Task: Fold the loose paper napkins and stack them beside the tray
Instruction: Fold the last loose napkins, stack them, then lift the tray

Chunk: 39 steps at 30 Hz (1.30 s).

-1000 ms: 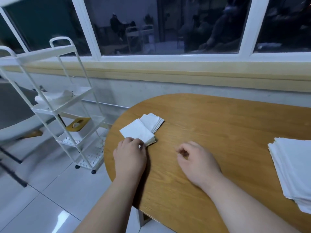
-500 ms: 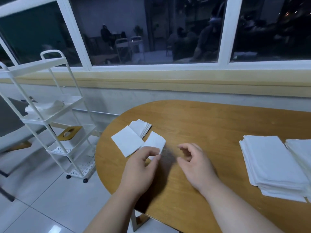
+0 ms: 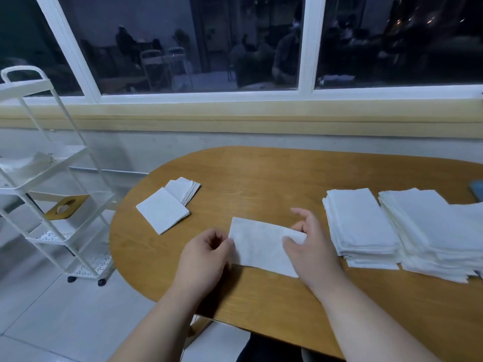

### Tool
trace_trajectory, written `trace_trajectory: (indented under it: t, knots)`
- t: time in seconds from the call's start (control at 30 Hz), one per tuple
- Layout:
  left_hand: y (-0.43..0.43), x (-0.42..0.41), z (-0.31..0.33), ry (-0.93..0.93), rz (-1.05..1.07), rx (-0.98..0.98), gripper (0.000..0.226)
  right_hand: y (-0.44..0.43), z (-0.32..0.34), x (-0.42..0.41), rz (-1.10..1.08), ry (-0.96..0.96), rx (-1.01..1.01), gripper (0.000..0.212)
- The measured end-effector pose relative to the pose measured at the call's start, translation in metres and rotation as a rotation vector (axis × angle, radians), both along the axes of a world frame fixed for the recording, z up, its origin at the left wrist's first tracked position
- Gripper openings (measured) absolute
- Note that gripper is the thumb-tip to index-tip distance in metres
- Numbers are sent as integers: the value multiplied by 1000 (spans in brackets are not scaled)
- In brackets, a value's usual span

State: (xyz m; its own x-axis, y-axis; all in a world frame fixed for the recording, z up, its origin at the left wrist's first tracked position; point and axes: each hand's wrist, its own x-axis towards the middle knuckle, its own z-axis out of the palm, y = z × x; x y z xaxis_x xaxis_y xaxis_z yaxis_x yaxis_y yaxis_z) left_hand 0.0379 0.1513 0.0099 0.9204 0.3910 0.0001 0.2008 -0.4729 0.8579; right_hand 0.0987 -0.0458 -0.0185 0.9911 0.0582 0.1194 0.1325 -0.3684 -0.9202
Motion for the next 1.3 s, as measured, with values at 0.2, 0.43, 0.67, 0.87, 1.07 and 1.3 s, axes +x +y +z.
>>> trace_trajectory:
  t: [0.2, 0.43, 0.67, 0.87, 1.07, 1.3]
  knots:
    - [22, 4, -15, -18, 29, 430, 14, 13, -1, -4, 51, -181, -555, 45]
    - [70, 35, -29, -9, 158, 695, 37, 15, -3, -5, 60, -266, -573, 30]
    - [94, 70, -31, 21, 257, 753, 42, 16, -5, -3, 112, -266, -569, 27]
    - [101, 83, -30, 58, 303, 758, 29, 17, -7, -2, 127, -267, -543, 24]
    - [104, 85, -33, 44, 306, 765, 26, 16, -6, -1, 140, -259, -530, 23]
    - [107, 87, -35, 52, 326, 756, 28, 16, -5, -1, 139, -233, -513, 24]
